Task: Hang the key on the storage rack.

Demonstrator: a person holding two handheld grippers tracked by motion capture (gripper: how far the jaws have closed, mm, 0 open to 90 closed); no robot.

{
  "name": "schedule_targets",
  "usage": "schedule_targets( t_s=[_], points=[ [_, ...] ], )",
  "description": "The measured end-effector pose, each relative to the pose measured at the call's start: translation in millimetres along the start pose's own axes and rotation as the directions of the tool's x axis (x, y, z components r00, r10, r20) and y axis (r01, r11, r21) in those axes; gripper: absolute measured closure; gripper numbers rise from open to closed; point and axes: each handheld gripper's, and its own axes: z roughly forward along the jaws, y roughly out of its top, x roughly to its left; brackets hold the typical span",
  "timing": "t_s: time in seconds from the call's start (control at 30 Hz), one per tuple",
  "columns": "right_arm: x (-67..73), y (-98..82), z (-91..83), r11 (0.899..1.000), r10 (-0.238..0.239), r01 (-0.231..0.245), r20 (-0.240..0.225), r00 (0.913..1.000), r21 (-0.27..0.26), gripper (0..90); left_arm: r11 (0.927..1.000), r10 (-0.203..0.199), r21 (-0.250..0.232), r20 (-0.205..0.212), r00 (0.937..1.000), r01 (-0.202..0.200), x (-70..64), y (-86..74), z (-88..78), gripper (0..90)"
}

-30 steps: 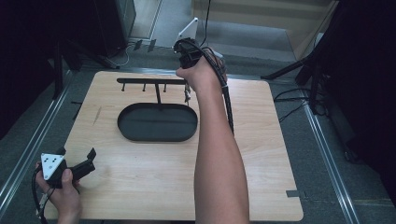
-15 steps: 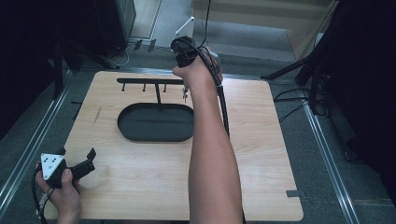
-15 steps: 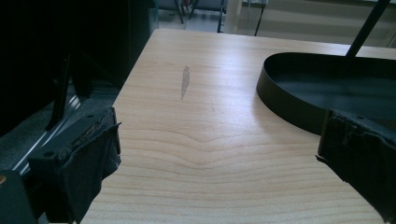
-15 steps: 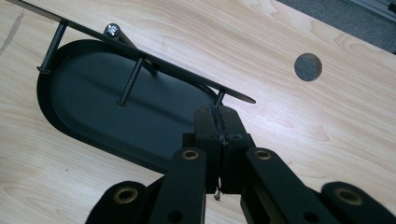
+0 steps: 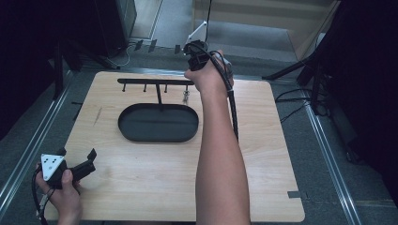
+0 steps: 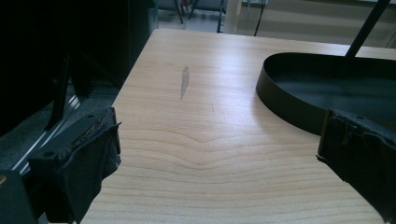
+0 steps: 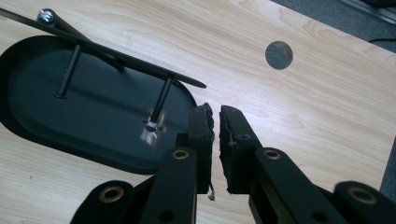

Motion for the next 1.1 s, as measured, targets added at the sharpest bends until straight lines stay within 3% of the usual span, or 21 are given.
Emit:
schedule_targets(
  t_s=[0.33,0.87,1.03,1.1],
  points=[
    [-22.0,-14.6,7.9,0.999,0.032,-0.031,-0.009,0.9995,0.024,83.3,1.0,0.003,0.003,-0.002,1.0,-0.003,-0.5,0.1,0.0,0.0],
    [-73.0,-49.4,26.5,0.991,0.114,-0.114,-0.005,0.9934,0.064,80.7,1.0,0.01,0.002,-0.002,0.9999,-0.01,-1.0,0.1,0.5,0.0],
    [-89.0,-61.2,34.1,0.986,0.147,-0.146,-0.01,0.9891,0.076,73.9,0.9999,0.013,0.002,-0.003,0.9999,-0.013,-1.2,0.1,0.5,0.0],
    [-98.8,-67.9,39.7,0.985,0.158,-0.158,-0.001,0.9874,0.075,59.9,0.9999,0.014,0.002,-0.004,0.9999,-0.014,-1.3,0.1,0.5,0.0]
  ],
)
